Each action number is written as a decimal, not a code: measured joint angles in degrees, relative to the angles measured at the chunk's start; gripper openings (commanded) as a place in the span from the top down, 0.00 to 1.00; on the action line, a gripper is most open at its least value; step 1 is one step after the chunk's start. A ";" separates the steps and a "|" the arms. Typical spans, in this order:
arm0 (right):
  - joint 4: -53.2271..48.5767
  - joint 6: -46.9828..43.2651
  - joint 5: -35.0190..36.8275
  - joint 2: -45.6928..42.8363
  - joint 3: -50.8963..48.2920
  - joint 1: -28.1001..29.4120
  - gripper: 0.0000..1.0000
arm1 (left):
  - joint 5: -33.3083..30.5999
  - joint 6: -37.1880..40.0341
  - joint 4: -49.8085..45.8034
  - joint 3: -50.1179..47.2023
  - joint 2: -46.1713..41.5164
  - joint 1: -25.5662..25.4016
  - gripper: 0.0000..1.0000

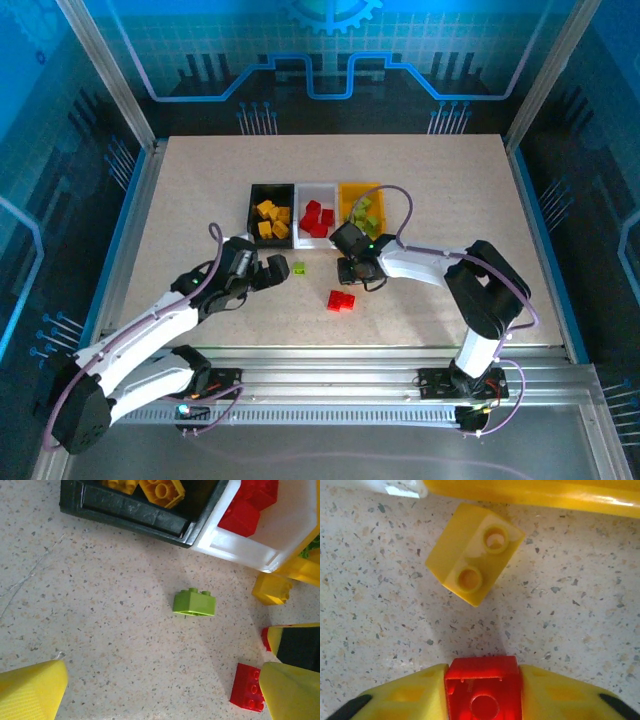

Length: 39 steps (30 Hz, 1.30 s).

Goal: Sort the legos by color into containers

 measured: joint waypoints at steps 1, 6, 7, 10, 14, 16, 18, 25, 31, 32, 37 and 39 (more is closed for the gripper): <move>-0.07 -0.11 0.13 -0.02 0.11 0.11 0.70 | -0.04 -0.22 0.00 -0.17 0.00 0.00 0.01; -0.90 -1.31 0.42 -3.45 0.24 0.42 0.72 | -0.44 -1.20 0.04 -0.79 -0.04 0.00 0.01; -1.36 -1.75 0.46 -4.92 0.70 0.42 0.72 | -0.44 -1.20 0.13 -0.96 -0.04 0.00 0.01; -2.49 -3.43 0.68 -7.65 4.85 0.42 0.71 | -0.42 -1.25 0.24 -1.64 -0.04 0.00 0.01; -2.80 -5.57 1.20 -6.47 14.67 0.26 0.69 | -0.35 -1.77 0.22 -2.71 -0.15 0.00 0.01; -2.62 -6.56 1.44 -4.11 19.56 -0.02 0.68 | -0.28 -2.32 0.17 -3.02 -0.42 0.00 0.01; -2.54 -7.28 1.57 -0.70 23.76 -0.52 0.67 | -0.09 -2.71 0.26 -3.28 -0.66 0.00 0.01; -5.31 -8.48 3.13 13.40 34.73 -2.67 0.62 | 0.55 -3.02 0.24 -3.43 -1.16 -0.07 0.01; -7.91 -8.72 3.26 17.90 37.83 -3.13 0.37 | 0.96 -3.74 0.20 -3.43 -1.73 -0.17 0.01; -8.15 -8.74 3.28 17.90 38.12 -3.13 0.34 | 0.96 -3.80 0.17 -3.43 -1.97 -0.17 0.01; -7.93 -9.11 3.10 16.22 38.21 -3.13 0.28 | 1.29 -3.80 -0.04 -3.43 -2.62 -0.17 0.01; -7.30 -9.11 2.84 13.62 36.20 -3.10 0.27 | 1.38 -3.80 -0.17 -3.43 -2.64 -0.17 0.01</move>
